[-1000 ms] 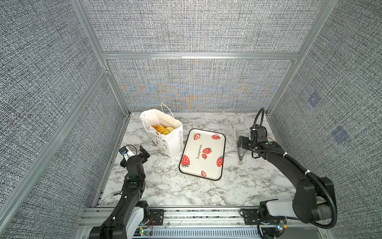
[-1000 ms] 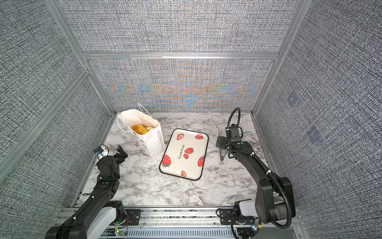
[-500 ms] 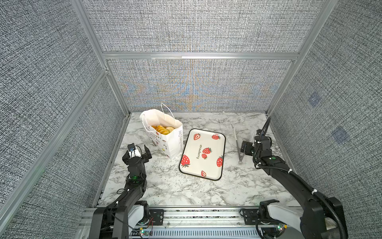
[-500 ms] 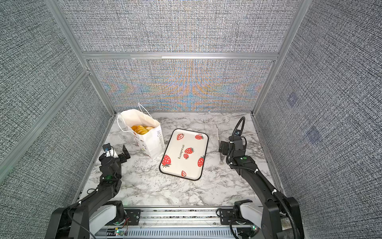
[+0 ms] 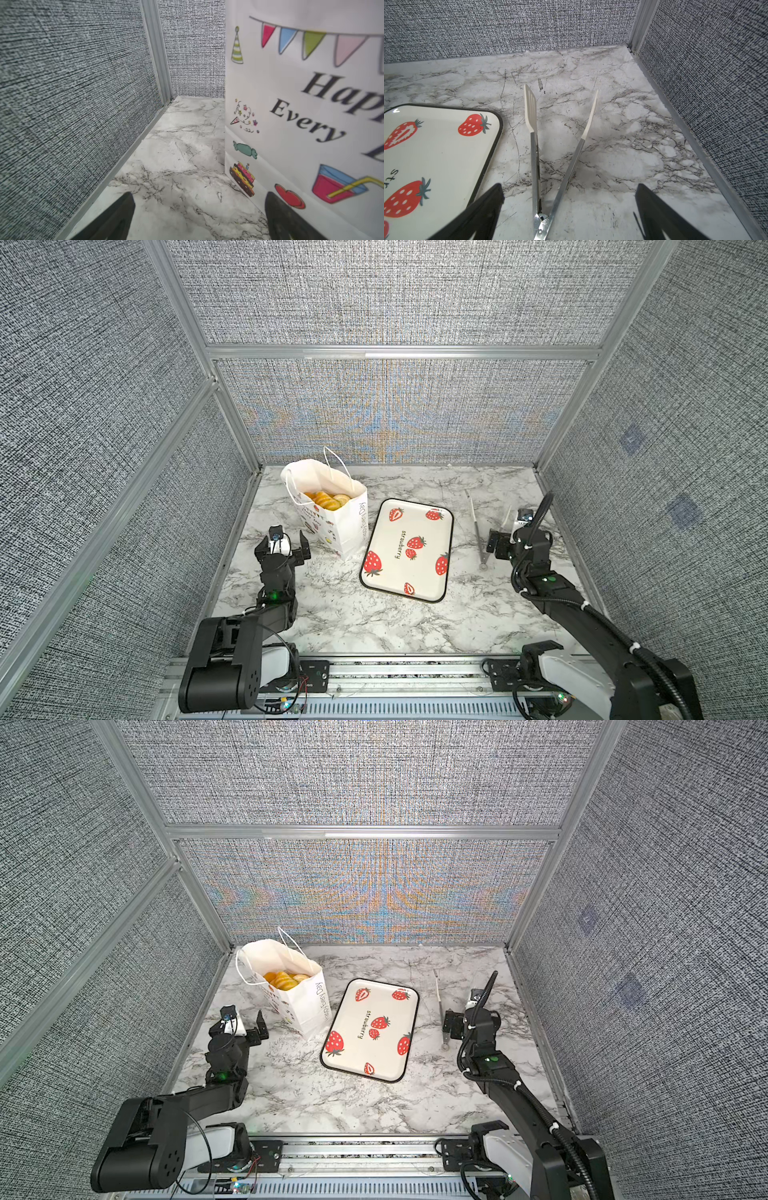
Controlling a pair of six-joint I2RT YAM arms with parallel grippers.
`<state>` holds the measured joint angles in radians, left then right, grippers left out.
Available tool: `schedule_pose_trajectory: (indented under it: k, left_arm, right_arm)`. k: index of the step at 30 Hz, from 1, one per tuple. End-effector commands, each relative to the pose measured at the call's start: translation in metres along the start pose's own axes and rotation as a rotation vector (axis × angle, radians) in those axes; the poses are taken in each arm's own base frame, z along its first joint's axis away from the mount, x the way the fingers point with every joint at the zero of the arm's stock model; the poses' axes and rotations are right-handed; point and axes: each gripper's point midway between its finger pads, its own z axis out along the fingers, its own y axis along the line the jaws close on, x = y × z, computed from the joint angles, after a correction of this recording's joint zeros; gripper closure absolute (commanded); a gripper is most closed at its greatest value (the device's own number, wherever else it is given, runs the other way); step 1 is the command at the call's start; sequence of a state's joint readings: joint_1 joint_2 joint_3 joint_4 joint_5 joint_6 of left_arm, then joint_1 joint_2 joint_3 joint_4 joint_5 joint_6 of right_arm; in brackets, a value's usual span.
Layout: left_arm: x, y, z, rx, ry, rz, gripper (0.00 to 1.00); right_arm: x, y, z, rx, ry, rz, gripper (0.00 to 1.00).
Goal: Pack bread into a paper bag
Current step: Reset both arms
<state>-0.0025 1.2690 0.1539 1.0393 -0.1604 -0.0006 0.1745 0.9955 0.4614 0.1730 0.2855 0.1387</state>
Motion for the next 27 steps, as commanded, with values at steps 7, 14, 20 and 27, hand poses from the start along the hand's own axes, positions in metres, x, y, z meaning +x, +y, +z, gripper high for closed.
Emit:
schedule_pose_trajectory:
  k: [7, 14, 20, 27]
  left_arm:
    - [-0.016, -0.027, -0.003, 0.157, -0.127, 0.019, 0.01]
    - [-0.001, -0.016, 0.004, 0.089, -0.106, -0.014, 0.01]
    - [0.004, -0.016, 0.015, 0.079, -0.055, -0.019, 0.01]
    - [0.002, -0.019, 0.013, 0.093, -0.086, 0.002, 0.01]
  right_arm:
    - [-0.013, -0.007, -0.006, 0.022, -0.119, -0.015, 0.02]
    - [0.002, -0.019, -0.003, 0.074, -0.163, -0.006, 0.03]
    - [0.013, -0.026, 0.001, 0.106, -0.182, -0.021, 0.03]
    - [0.024, -0.031, 0.009, 0.130, -0.178, -0.035, 0.02]
